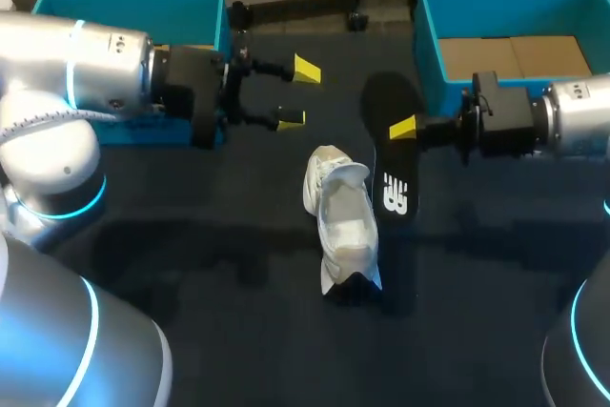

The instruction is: Take the shoe out of the shoebox, open the shoe tongue, remove and reinsert the insole, then place the shoe into the shoebox

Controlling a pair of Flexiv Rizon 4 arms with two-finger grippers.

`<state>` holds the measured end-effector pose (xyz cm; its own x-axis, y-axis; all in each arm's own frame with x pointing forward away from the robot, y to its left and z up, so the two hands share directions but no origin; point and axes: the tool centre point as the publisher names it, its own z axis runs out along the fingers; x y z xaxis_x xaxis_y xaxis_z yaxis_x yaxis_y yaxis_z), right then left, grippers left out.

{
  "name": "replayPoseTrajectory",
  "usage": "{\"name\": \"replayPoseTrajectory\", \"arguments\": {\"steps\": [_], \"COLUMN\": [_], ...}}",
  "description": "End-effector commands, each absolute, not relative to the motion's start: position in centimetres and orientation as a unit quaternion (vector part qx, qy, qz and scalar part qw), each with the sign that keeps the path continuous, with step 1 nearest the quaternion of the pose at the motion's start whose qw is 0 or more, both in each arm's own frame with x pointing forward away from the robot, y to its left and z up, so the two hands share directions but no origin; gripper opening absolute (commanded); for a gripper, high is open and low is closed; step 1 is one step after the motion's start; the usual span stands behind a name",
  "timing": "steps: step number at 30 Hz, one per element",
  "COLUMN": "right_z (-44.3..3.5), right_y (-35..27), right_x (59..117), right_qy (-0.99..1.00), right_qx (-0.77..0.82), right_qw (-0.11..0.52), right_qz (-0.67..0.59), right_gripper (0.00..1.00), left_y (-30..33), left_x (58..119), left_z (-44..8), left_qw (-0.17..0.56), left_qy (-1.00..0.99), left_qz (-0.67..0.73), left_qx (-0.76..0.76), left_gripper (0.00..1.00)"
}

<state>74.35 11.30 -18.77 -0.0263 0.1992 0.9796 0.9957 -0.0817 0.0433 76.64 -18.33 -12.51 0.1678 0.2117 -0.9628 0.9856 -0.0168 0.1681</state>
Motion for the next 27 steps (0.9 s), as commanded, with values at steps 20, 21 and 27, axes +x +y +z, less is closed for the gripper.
{"name": "replayPoseTrajectory", "arguments": {"steps": [20, 21, 27], "right_z": [-17.5, -17.6, -17.6], "right_y": [14.4, 14.6, 15.4], "right_x": [73.6, 73.6, 73.5], "right_qy": [-0.522, -0.521, -0.519], "right_qx": [-0.534, -0.532, -0.525], "right_qw": [0.424, 0.426, 0.434], "right_qz": [-0.512, -0.513, -0.516], "right_gripper": [0.00, 0.00, 0.00], "left_y": [-21.7, -22.0, -23.3], "left_x": [78.0, 78.1, 78.2], "left_z": [-16.3, -16.4, -16.7], "left_qw": [0.562, 0.564, 0.571], "left_qy": [0.485, 0.488, 0.494], "left_qz": [-0.443, -0.444, -0.451], "left_qx": [0.502, 0.497, 0.476], "left_gripper": [1.00, 1.00, 0.83]}}
